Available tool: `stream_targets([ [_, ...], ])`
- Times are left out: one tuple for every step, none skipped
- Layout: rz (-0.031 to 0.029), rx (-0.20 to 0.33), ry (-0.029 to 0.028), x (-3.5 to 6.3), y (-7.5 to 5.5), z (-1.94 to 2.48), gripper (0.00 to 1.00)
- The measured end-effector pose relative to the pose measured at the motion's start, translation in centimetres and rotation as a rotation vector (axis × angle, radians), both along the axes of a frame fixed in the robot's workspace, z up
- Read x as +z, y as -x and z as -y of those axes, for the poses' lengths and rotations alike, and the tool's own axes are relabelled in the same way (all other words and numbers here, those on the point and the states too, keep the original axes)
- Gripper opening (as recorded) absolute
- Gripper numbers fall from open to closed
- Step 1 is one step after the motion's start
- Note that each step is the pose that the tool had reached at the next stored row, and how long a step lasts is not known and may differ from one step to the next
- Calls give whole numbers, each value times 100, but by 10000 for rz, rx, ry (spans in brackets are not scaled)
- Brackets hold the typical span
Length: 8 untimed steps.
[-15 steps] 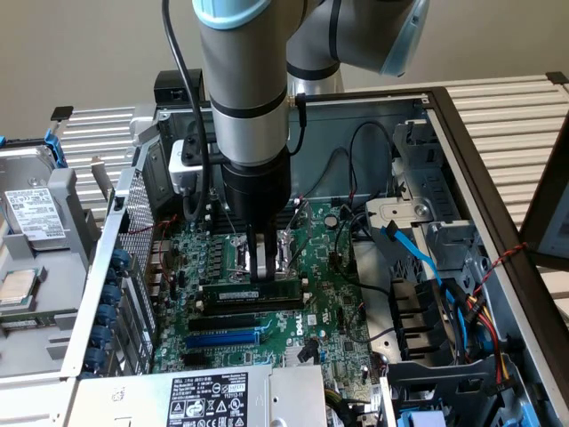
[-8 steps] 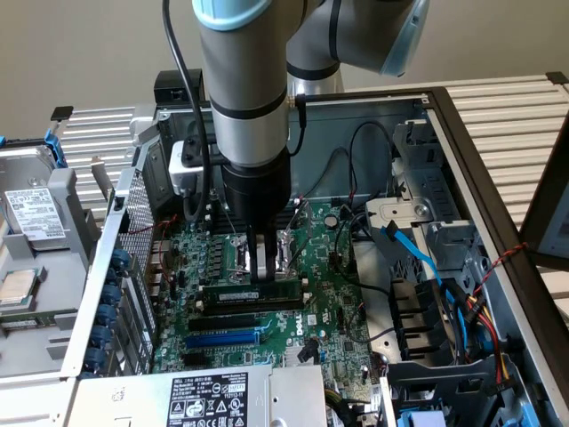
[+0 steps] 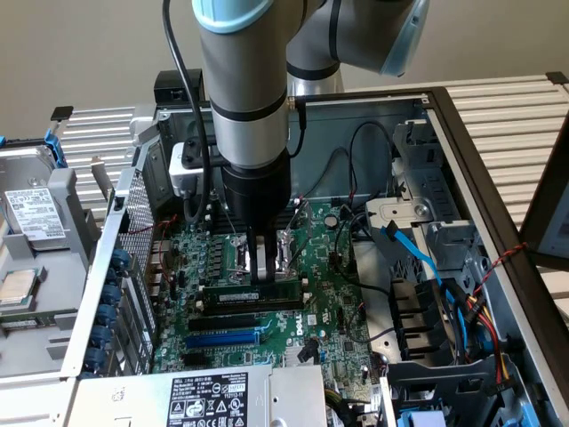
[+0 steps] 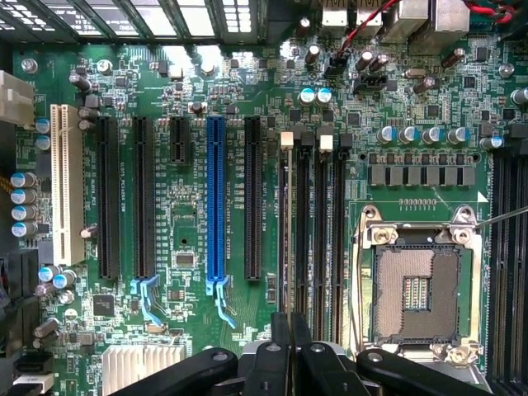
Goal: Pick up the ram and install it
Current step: 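Insert the ram into the slot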
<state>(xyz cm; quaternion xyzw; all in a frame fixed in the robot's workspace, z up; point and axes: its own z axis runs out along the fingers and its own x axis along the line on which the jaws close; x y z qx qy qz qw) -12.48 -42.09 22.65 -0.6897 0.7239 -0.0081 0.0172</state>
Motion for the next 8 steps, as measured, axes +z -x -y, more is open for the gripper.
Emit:
stream_targets([
  [0,0,0,0,0,0,12],
  [1,0,0,0,0,0,12],
  [1,0,-1,0,0,0,12],
  [1,0,-1,0,0,0,12],
  [1,0,-1,0,0,0,12],
  [1,0,0,0,0,0,12],
  [1,0,-1,0,0,0,12],
  [1,0,-1,0,0,0,12],
])
